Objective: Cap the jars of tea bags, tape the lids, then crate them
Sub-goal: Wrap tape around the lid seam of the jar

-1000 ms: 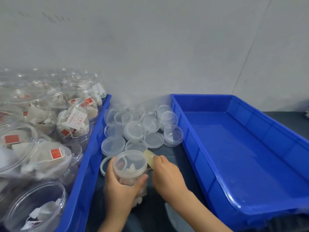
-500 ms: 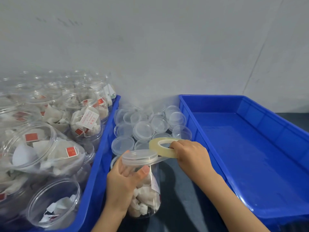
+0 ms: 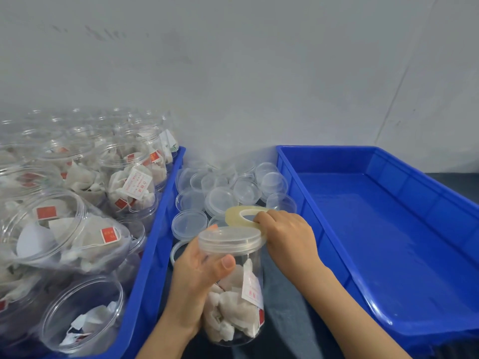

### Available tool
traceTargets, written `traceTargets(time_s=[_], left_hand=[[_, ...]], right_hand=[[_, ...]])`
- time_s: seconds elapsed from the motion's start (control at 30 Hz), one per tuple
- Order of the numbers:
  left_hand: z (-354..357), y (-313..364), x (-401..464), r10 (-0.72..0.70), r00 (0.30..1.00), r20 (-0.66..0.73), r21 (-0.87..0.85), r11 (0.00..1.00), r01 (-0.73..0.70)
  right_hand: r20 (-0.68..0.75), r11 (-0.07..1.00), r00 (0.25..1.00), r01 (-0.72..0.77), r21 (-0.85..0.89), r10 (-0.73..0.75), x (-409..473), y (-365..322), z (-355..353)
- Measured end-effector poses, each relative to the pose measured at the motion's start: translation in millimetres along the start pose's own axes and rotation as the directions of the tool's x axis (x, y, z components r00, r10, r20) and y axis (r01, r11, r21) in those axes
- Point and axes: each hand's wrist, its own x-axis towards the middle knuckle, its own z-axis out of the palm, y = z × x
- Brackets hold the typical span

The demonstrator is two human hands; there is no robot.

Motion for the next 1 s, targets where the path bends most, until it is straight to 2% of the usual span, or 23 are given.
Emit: traceTargets(time_s=[0.1,0.23,0.3,0.4,0.47,0.53,0.63,0.73,0.87,0.93,1.0], left_hand=[[4.2,1.6,3.1,-0.011,0.996,0.092,-0.009,1.0,0.012],[11.2,1.1,4.5,-0.025,0.976,0.216,0.047,0.999,0.016],[13.4,0.1,3.5,-0.091,0.968,0.234,0.077,0.994,0.075],[16.0,-1.7,3.8,-0.156,0.981,0.117,0.102,0.984,0.144],[18.0,-5.8,4.3,-0.076,0.996,-0.037,0.18,0.98,0.081],[20.4,-14.1,3.8,0.045,0.981,-0.19,0.259,0.966,0.006],[24.2,-24.7,1.0,0.142,0.937,-0.321,0.262,0.963,-0.056],[21.8,-33.0,-1.7,0.102,0.942,-0.319,0.295,0.955,-0.004],[15.8,-45.2,-6.1,0.04,0.978,-0.205,0.48,0.875,0.065],[16.4,-50.9,-5.9,0.039,0.977,-0.208,0.537,0.84,0.081],[15.4,-53.7,-3.6,0.076,0.962,-0.262,0.528,0.846,0.077]], right_hand=[[-0.035,0.999,0.999,-0.037,0.017,0.038,-5.8,-0.6,-1.0],[0.003,0.989,0.99,-0.14,0.036,0.14,-14.7,-7.3,-4.9],[0.01,0.98,0.98,-0.197,0.042,0.196,-16.1,-8.7,-7.5],[0.062,0.971,0.969,-0.24,-0.022,0.241,-18.1,-8.3,-11.7],[0.113,0.956,0.952,-0.272,-0.108,0.284,-21.3,-7.0,-8.8],[0.131,0.946,0.941,-0.296,-0.134,0.313,-22.9,-7.6,-5.4],[0.105,0.958,0.952,-0.285,-0.019,0.286,-26.6,-12.2,-2.2],[0.139,0.952,0.943,-0.305,-0.012,0.303,-37.6,-13.6,9.6],[0.352,0.939,0.872,-0.295,-0.175,0.339,-46.3,-16.9,20.8],[0.451,0.942,0.827,-0.299,-0.15,0.335,-48.3,-17.5,23.5],[0.485,0.948,0.824,-0.318,-0.027,0.291,-48.7,-15.3,22.6]])
